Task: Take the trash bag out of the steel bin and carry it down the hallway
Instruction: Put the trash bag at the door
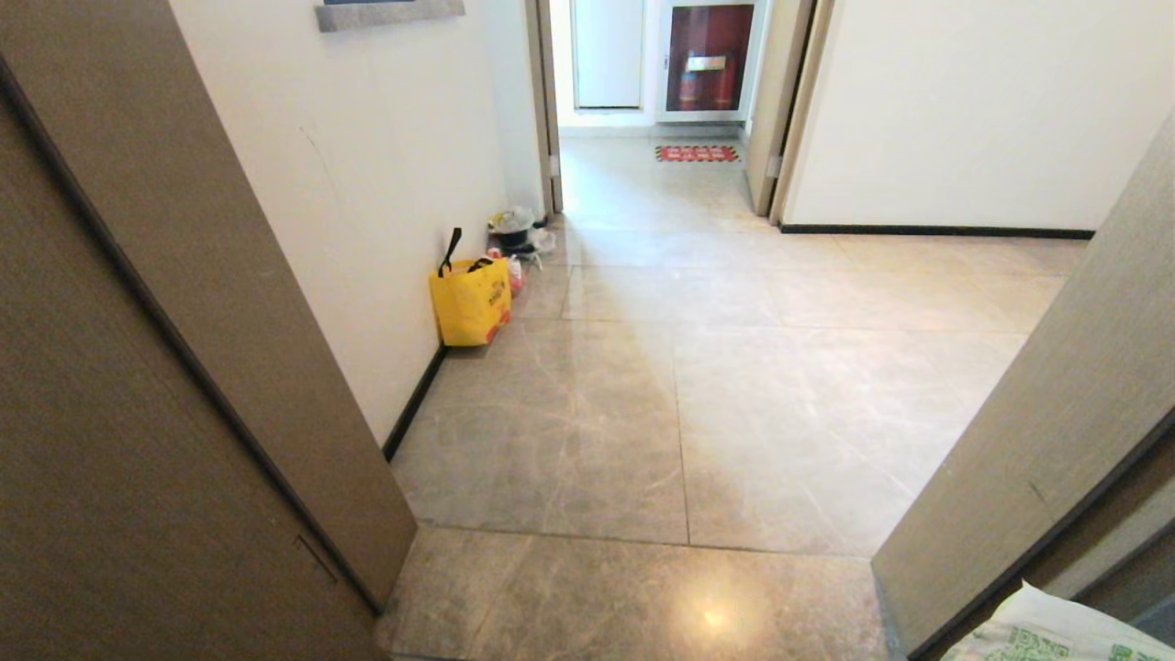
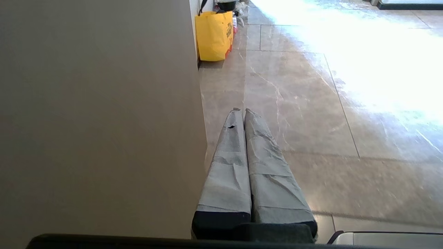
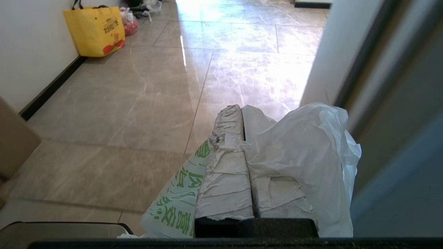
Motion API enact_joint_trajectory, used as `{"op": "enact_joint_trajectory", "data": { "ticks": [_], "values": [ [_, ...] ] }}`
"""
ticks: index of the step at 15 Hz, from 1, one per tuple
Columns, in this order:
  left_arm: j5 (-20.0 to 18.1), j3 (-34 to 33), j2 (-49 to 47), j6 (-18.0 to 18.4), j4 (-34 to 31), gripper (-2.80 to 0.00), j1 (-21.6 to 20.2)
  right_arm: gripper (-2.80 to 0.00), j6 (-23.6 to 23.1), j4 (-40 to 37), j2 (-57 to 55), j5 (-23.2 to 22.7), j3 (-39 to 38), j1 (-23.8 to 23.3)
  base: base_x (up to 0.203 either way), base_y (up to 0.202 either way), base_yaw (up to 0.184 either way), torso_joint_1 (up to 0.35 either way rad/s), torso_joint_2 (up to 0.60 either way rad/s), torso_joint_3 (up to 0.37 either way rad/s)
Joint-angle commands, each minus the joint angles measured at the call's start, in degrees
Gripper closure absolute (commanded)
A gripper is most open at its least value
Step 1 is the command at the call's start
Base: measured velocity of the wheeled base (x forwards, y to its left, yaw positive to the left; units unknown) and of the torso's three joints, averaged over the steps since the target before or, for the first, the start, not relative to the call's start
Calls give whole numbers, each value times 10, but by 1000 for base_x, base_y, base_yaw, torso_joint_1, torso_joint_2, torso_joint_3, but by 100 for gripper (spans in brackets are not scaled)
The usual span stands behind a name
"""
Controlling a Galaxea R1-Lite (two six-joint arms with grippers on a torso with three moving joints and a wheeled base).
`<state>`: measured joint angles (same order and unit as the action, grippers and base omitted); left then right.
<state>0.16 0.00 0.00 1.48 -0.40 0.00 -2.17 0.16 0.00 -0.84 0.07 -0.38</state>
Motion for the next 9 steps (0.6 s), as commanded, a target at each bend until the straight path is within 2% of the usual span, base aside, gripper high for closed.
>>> {"op": "enact_joint_trajectory", "data": {
  "ticks": [1, 6, 7, 9],
  "values": [
    [0, 0, 0, 0, 0, 0, 0, 0, 0, 0, 0, 0, 0, -1, 196, 0, 2, -6, 6, 2],
    [-1, 0, 0, 0, -3, 0, 0, 0, 0, 0, 0, 0, -1, -1, 189, 0, 1, 3, 3, 4],
    [-1, 0, 0, -1, -2, 0, 0, 0, 0, 0, 0, 0, -1, 0, 133, 0, 6, 3, 2, -2],
    [-2, 0, 0, 0, -2, 0, 0, 0, 0, 0, 0, 0, 0, 0, 0, 0, 0, 0, 0, 0]
  ]
}}
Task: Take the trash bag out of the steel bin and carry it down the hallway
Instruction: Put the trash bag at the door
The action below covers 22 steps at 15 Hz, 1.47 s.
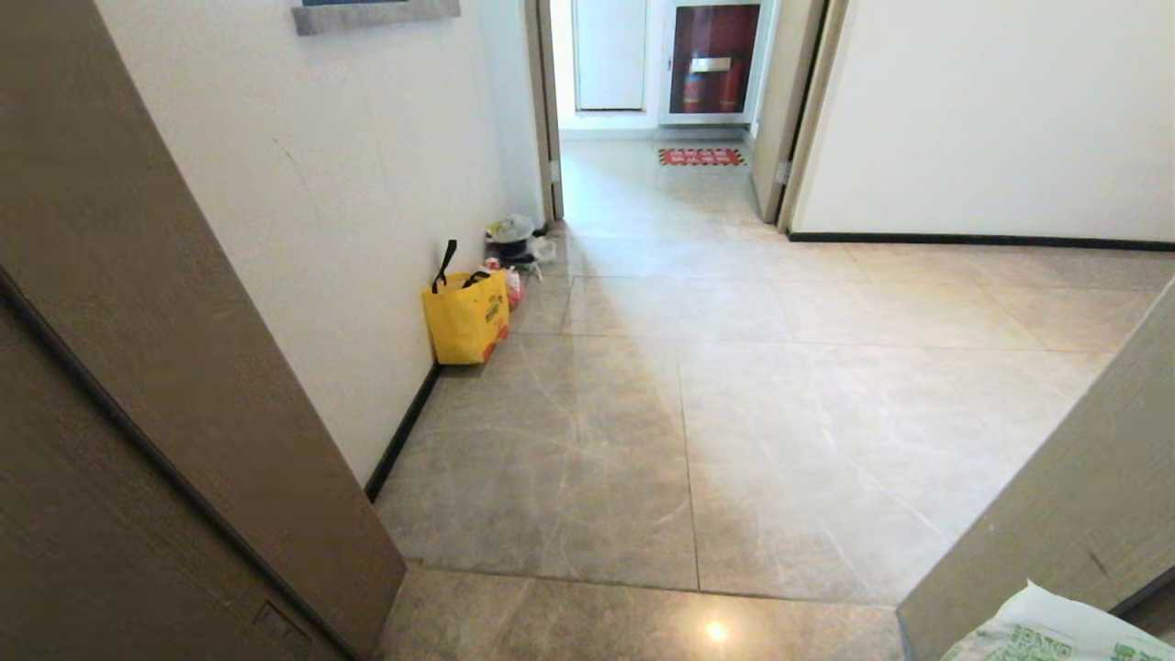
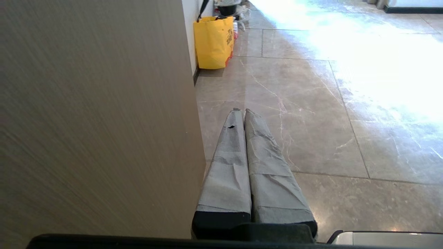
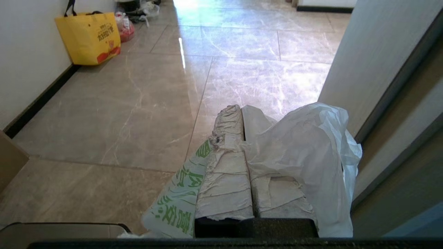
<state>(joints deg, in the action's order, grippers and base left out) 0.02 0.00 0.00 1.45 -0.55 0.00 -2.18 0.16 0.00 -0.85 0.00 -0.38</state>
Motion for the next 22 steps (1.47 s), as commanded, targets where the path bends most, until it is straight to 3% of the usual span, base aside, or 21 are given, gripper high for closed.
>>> {"op": "enact_joint_trajectory", "data": {
  "ticks": [1, 12, 22],
  "values": [
    [0, 0, 0, 0, -1, 0, 0, 0, 0, 0, 0, 0, 1, 0, 0, 0, 0, 0, 0, 0],
    [2, 0, 0, -8, 2, 0, 0, 0, 0, 0, 0, 0, 0, 0, 8, 0, 1, 0, 0, 0],
    [1, 0, 0, -7, -1, 0, 0, 0, 0, 0, 0, 0, 0, 0, 189, 0, 1, 2, 4, 2]
  ]
}}
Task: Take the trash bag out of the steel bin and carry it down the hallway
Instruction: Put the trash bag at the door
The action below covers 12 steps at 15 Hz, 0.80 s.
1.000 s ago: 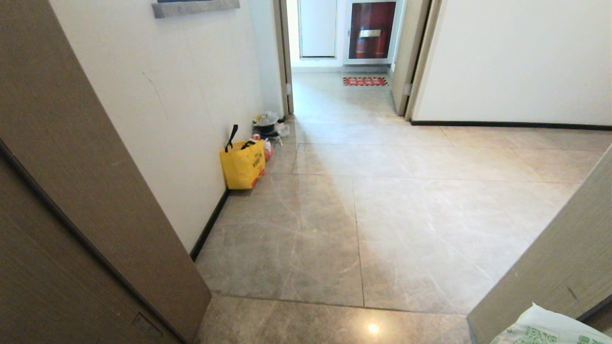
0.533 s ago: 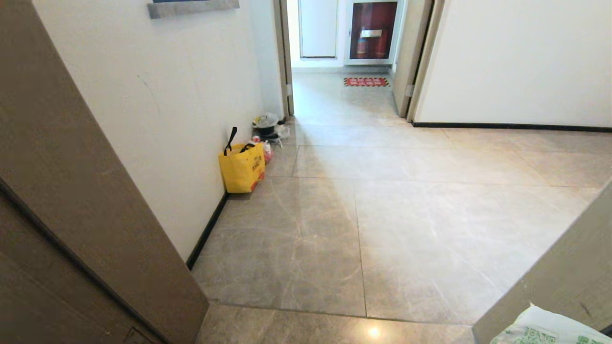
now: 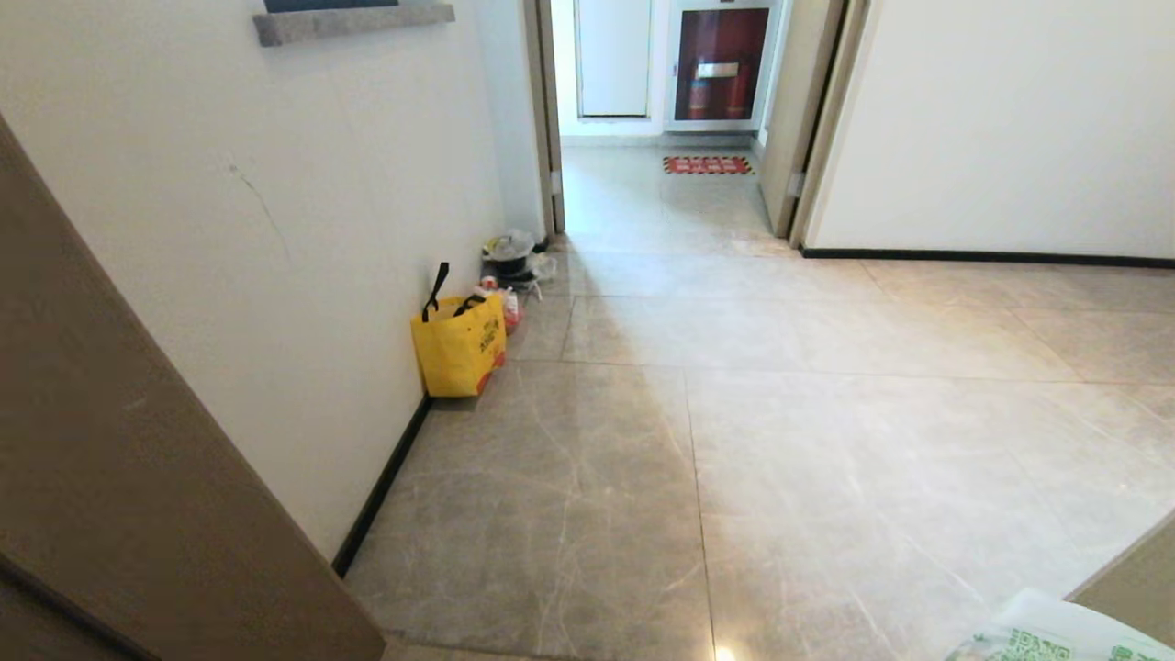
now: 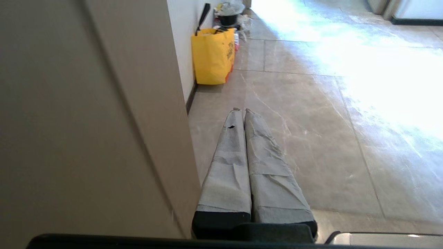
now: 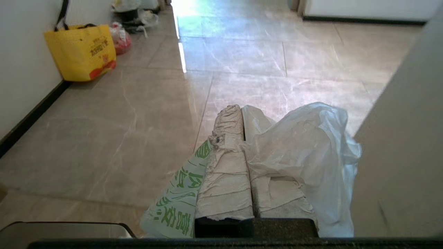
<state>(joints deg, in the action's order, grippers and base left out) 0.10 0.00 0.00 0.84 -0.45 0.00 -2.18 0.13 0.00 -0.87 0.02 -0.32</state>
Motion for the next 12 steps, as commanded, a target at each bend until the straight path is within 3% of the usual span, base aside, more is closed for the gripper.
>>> {"op": "enact_joint_trajectory", "data": {
  "ticks": [1, 12],
  "values": [
    [0, 0, 0, -1, -1, 0, 0, 0, 0, 0, 0, 0, 1, -1, 158, 0, -1, 1, 2, 2],
    [0, 0, 0, -1, -1, 0, 0, 0, 0, 0, 0, 0, 0, 0, 9, 0, 0, 0, 0, 0]
  ]
}}
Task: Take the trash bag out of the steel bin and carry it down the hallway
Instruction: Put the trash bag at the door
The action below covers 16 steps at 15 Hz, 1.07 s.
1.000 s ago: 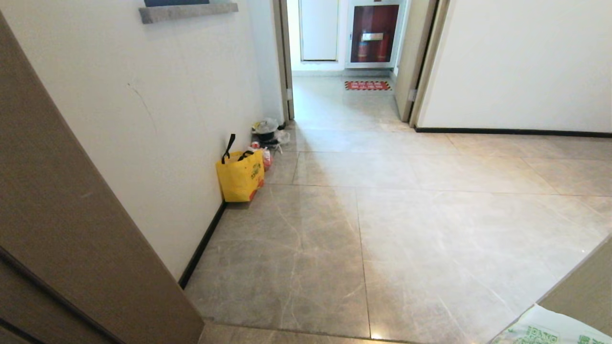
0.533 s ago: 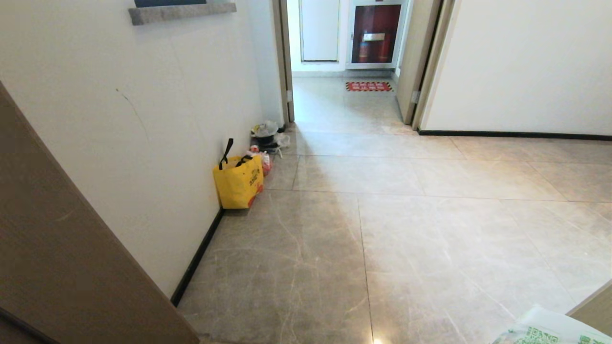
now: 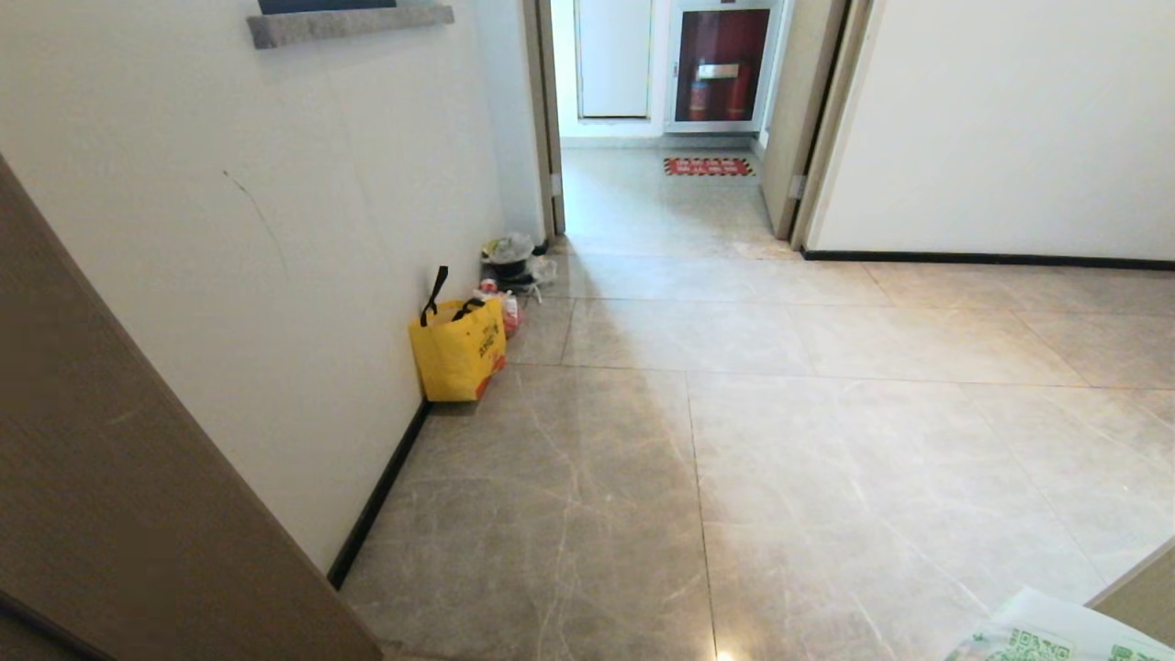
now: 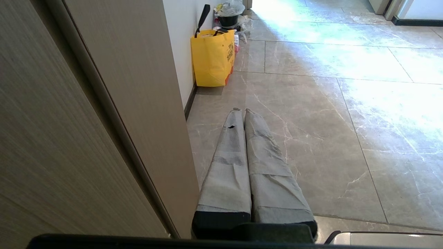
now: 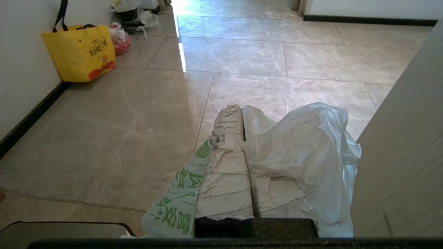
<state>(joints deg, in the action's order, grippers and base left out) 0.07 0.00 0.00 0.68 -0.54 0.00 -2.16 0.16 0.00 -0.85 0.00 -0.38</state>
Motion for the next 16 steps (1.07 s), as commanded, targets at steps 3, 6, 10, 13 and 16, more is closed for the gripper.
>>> {"op": "enact_joint_trajectory", "data": {
  "ticks": [3, 6, 10, 13, 16],
  "values": [
    [0, 0, 0, 5, 0, 0, 0, 0, 0, 0, 0, 0, 1, 0, 0, 0, 0, 0, 0, 0],
    [2, 0, 0, 5, -1, 0, 0, 0, 0, 0, 0, 0, 0, 0, 0, 0, 0, 0, 0, 0],
    [1, 0, 0, 1, 0, 0, 0, 0, 0, 0, 0, 0, 0, 0, 2, -104, 4, 3, 1, 2],
    [1, 0, 0, -2, 1, 0, 0, 0, 0, 0, 0, 0, 1, 0, 0, -154, 0, 3, 2, 0],
    [1, 0, 0, -1, 1, 0, 0, 0, 0, 0, 0, 0, 1, 0, 0, 0, 0, 0, 0, 0]
  ]
}}
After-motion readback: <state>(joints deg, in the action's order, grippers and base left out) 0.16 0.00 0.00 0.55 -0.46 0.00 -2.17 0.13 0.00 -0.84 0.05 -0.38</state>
